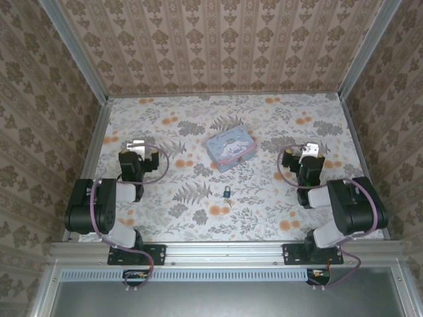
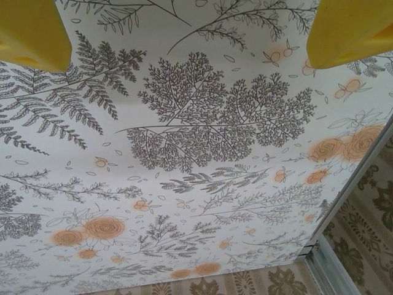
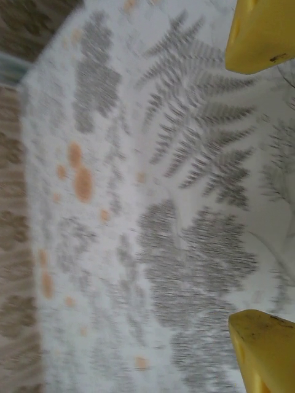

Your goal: Unlock the padlock with the key

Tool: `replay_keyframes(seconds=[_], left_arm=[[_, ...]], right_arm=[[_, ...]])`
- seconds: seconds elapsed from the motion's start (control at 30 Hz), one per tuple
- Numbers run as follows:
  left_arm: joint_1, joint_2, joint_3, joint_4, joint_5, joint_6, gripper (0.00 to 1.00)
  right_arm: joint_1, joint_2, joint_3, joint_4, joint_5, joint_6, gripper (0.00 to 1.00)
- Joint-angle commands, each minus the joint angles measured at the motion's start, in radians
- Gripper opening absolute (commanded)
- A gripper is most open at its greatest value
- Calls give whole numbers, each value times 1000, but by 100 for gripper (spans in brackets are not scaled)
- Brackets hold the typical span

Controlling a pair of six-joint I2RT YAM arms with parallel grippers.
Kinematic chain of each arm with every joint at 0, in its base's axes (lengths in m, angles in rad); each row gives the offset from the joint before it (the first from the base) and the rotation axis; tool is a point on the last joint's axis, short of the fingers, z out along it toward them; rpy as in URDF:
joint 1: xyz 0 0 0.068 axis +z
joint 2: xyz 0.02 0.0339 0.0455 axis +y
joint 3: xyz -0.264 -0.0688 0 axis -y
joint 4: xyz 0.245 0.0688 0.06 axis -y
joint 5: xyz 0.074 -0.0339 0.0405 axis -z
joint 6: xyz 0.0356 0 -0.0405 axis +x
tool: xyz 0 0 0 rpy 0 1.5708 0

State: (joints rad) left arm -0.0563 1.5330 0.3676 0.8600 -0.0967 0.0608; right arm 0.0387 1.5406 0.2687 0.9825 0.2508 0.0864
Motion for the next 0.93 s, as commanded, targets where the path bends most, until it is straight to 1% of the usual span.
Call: replay_keyframes(seconds=[0.0, 0.03, 0.07, 0.1, 0.13, 0.2, 0.3, 0.37, 0.47, 0.77, 0.9], left_arm=[[30, 5, 43, -16, 74, -4, 100], [40, 5, 48, -25, 92, -10, 100], [41, 6, 48, -25, 94, -10, 100], [41, 5, 50, -26, 94, -10, 100], [41, 6, 50, -26, 94, -10, 100], [41, 6, 50, -26, 94, -10, 100], [37, 4, 42, -14, 73, -12, 100], [33, 3, 39, -7, 52, -13, 100], [32, 1, 37, -6, 49, -13, 100], [32, 3, 39, -8, 49, -13, 100], [32, 4, 39, -8, 49, -14, 100]], right_arm=[[-8, -10, 78, -5, -167, -63, 100], [-12, 6, 116, -49, -205, -75, 99], [-26, 0, 149, -134, -213, -56, 100], [-55, -1, 143, -125, -263, -36, 100], [-59, 6, 134, -93, -265, -35, 99], [-56, -4, 128, -100, -263, -37, 100], [-44, -8, 111, -70, -203, -31, 100], [-39, -8, 115, -77, -197, -35, 100], [-36, -7, 132, -106, -234, -56, 100], [-37, 5, 147, -124, -240, -54, 100], [-39, -7, 132, -105, -240, -54, 99]])
